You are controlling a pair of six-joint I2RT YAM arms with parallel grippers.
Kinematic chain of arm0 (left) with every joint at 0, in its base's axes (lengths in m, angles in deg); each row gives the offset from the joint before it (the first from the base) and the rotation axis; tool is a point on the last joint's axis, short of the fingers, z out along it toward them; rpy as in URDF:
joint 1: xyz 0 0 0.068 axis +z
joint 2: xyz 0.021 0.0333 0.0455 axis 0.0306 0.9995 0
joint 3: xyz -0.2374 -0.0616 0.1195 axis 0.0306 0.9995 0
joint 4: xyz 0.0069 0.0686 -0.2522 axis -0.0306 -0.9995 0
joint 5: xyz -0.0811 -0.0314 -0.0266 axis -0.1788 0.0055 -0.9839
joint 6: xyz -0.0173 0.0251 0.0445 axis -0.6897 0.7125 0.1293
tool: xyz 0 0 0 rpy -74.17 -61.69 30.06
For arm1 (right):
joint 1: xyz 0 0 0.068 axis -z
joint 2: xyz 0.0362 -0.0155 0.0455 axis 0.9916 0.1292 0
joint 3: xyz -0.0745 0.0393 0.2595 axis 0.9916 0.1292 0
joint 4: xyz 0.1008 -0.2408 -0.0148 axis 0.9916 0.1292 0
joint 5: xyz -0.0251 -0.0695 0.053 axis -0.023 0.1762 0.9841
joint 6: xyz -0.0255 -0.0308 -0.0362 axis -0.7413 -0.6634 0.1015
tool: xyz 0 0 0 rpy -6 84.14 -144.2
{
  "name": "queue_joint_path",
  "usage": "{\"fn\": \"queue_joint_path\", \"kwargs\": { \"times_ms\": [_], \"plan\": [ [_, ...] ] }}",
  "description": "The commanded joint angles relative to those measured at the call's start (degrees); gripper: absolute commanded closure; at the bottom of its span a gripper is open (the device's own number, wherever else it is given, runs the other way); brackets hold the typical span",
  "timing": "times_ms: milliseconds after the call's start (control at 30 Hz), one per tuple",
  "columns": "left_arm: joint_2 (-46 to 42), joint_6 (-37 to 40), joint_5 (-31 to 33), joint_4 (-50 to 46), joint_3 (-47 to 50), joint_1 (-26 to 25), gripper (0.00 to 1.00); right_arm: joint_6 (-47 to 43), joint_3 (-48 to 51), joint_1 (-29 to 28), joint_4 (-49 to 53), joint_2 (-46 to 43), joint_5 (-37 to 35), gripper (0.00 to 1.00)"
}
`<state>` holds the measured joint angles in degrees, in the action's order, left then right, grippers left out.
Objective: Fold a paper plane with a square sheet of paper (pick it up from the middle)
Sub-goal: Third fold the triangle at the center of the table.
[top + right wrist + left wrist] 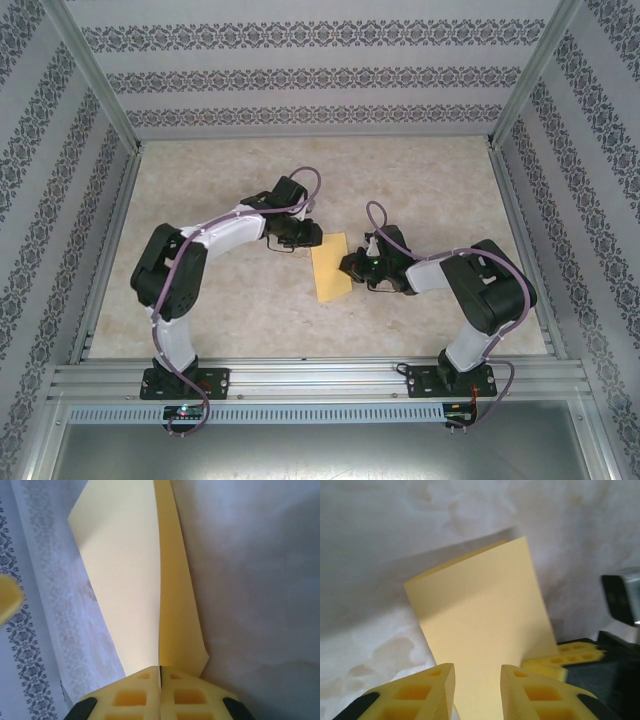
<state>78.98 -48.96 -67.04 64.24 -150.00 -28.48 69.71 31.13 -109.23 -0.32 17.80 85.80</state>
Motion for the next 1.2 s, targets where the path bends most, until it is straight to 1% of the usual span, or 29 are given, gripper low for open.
{"fn": "queue_joint_path", "kwargs": {
  "times_ms": [0,100,200,300,333,367,400,567,700,833,967,1167],
  "plan": [
    [-4.72,2.47,4.37,-2.42,2.93,-1.6,0.67,4.8,1.64,-2.43,-3.17,-3.39,-6.14,0.94],
    [-8.06,3.22,6.23,-2.37,6.18,-3.23,0.64,7.92,3.72,-4.1,-3.6,-5.83,-11.23,0.94],
    [-10.51,4.99,8.24,-2.43,8.82,-5.89,0.62,8.77,4.26,-5.23,-3.01,-7.65,-12.75,0.91],
    [-12.2,7.21,10.53,-3.94,10.2,-8.97,0.58,8.04,3.64,-5.16,-2.33,-8.33,-11.33,0.86],
    [-12.62,7.73,11.52,-4.42,10.39,-9.91,0.58,7.82,3.54,-5.01,-2.37,-8.28,-10.89,0.83],
    [-13.12,8.19,12.56,-4.8,10.66,-11.11,0.57,7.43,3.22,-4.8,-2.31,-8.18,-10.09,0.79],
    [-13.6,8.58,13.62,-5.18,10.86,-12.24,0.55,7.28,2.81,-4.53,-2.2,-7.8,-9.08,0.77],
    [-14.68,11.02,16.37,-5.28,11.96,-17.72,0.5,6.04,1.27,-3.75,-2.19,-6.58,-5.46,0.76],
    [-13.56,12.17,18.09,-5.08,11.89,-22.92,0.47,4.01,0.34,-1.73,-1.41,-5.14,-2.06,0.73],
    [-10.88,12.91,22.21,-6.09,9.65,-26.58,0.45,2.08,-1.5,-0.03,-1.57,-2.38,3.13,0.74],
    [-9.3,13.4,25.35,-7.05,8.41,-28.91,0.44,0.61,-3.5,0.72,-1.19,-0.11,6.48,0.79],
    [-11.62,11.5,29.46,-5.11,10.85,-29.18,0.41,0.85,-3.93,0.9,-0.79,1.5,6.46,0.85]
  ]
}}
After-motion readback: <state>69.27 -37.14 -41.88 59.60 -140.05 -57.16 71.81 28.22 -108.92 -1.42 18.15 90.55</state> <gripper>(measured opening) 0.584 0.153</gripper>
